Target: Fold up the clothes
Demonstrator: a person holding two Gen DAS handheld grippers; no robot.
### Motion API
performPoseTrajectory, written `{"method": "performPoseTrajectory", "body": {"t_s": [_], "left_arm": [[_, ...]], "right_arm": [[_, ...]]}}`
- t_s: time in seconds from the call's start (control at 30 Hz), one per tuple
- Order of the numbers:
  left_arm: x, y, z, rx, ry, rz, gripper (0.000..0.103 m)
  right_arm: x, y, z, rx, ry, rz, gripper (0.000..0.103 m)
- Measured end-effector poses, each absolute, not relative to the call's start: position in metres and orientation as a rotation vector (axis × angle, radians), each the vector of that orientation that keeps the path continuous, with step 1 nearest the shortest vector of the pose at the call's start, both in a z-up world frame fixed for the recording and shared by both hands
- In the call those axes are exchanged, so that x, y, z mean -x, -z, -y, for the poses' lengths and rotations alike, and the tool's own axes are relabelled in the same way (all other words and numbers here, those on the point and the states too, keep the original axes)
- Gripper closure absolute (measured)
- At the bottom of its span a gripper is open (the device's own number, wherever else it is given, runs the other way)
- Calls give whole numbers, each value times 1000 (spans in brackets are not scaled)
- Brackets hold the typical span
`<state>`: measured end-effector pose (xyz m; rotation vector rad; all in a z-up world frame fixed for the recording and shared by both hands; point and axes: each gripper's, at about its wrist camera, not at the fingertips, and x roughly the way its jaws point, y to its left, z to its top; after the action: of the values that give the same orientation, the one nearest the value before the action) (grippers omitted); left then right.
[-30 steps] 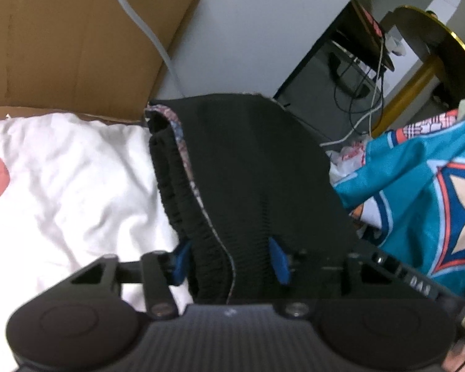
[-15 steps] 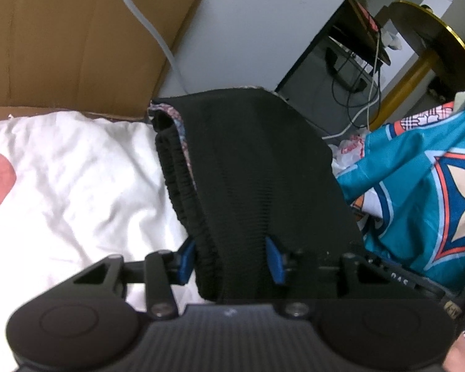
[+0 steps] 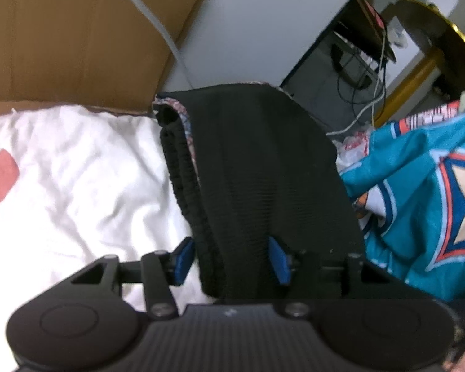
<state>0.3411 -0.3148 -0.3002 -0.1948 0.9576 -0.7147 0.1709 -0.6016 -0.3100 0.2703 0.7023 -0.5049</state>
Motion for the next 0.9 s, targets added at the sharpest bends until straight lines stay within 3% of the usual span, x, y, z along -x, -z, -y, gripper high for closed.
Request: {"method": "performPoseTrajectory", "body": {"t_s": [0.23, 0.3, 0.37, 0.4, 0.5, 0.57, 0.9], "left_arm": [[-328, 280, 306, 150, 673, -951, 45], [-325, 271, 300, 138, 652, -953, 45], [-323, 260, 291, 122, 624, -949, 44], [-321, 253, 285, 115, 611, -942, 43], [-316, 235, 266, 82, 573, -916, 33], [-313, 224, 252, 71, 535, -919, 19], [-293, 181, 190, 1, 390, -982, 5]], "right_arm": [[-154, 275, 590, -312, 359, -631, 61], [-152, 265, 584, -299, 344, -622, 54], [-153, 256, 581, -317, 327, -621, 35], [-152, 253, 578, -327, 321, -611, 32], [-158, 245, 568, -348, 297, -599, 22], [-156, 237, 560, -363, 276, -606, 18], [-160, 200, 523, -351, 230, -685, 2]]}}
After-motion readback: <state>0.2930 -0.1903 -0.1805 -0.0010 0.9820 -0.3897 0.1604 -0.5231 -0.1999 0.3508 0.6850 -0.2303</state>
